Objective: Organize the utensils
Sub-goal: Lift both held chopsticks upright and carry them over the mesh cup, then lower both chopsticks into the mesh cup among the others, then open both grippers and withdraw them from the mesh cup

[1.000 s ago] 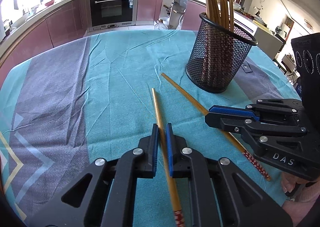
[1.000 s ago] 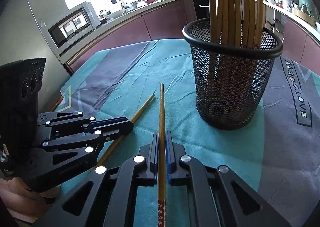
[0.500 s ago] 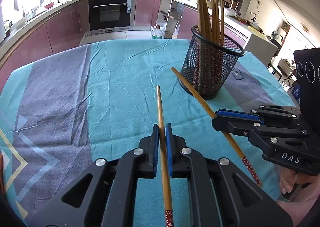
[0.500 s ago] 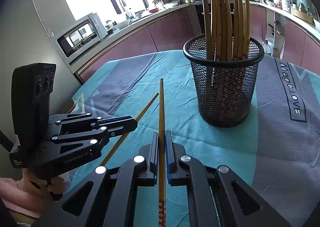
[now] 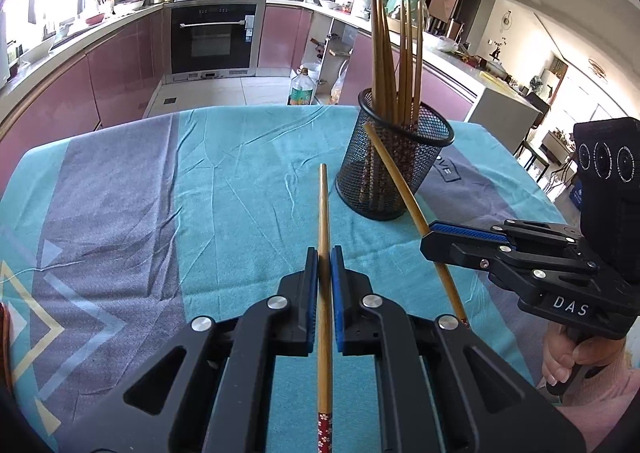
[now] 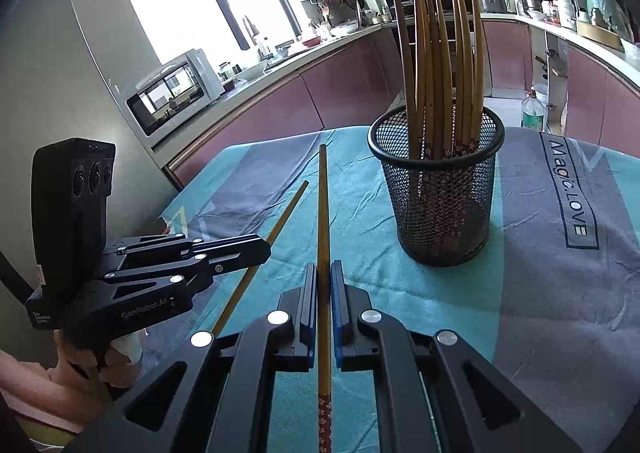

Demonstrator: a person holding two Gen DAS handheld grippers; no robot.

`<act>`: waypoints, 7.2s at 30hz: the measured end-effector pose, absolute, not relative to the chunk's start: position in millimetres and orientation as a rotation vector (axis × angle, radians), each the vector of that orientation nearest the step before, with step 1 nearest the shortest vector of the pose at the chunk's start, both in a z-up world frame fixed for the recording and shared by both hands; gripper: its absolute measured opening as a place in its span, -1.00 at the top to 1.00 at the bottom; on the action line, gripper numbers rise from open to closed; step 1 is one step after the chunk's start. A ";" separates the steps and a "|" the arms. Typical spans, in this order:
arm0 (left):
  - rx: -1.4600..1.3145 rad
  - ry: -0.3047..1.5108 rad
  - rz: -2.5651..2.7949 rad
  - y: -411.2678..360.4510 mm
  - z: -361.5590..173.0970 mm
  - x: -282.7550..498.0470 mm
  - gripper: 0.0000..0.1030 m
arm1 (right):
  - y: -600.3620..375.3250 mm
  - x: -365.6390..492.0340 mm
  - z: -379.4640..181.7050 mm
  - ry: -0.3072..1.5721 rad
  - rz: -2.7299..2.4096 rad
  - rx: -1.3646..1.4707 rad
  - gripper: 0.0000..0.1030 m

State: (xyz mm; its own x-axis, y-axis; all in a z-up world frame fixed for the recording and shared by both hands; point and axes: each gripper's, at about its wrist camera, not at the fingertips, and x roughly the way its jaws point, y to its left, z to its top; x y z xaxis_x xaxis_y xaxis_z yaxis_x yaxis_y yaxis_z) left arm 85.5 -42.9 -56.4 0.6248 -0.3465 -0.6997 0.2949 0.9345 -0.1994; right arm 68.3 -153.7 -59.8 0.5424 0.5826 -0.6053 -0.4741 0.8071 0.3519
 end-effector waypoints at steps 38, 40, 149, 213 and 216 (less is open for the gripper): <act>-0.117 0.706 -0.445 -35.8 -11.9 66.2 0.86 | -177.6 58.9 -31.1 0.657 0.599 0.180 0.89; -0.120 0.703 -0.450 -35.6 -9.9 65.6 0.86 | -179.6 58.7 -29.6 0.652 0.597 0.182 0.89; -0.081 0.378 -0.546 -54.3 115.3 70.1 0.86 | -214.3 98.1 71.5 0.363 0.529 0.132 0.89; -0.027 0.633 -0.491 -82.1 80.2 133.4 0.87 | -190.4 159.9 5.5 0.603 0.475 0.121 0.89; -0.026 0.642 -0.491 -81.4 76.6 138.3 0.87 | -190.2 162.2 3.8 0.608 0.476 0.124 0.89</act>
State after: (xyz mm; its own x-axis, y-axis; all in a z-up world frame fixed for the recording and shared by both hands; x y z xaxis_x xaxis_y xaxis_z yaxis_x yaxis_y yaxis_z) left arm 138.3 -81.4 76.6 0.6909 -0.4468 -0.5684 0.4311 0.8857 -0.1722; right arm 162.2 -190.2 3.8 0.7165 0.4650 -0.5200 -0.3933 0.8849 0.2494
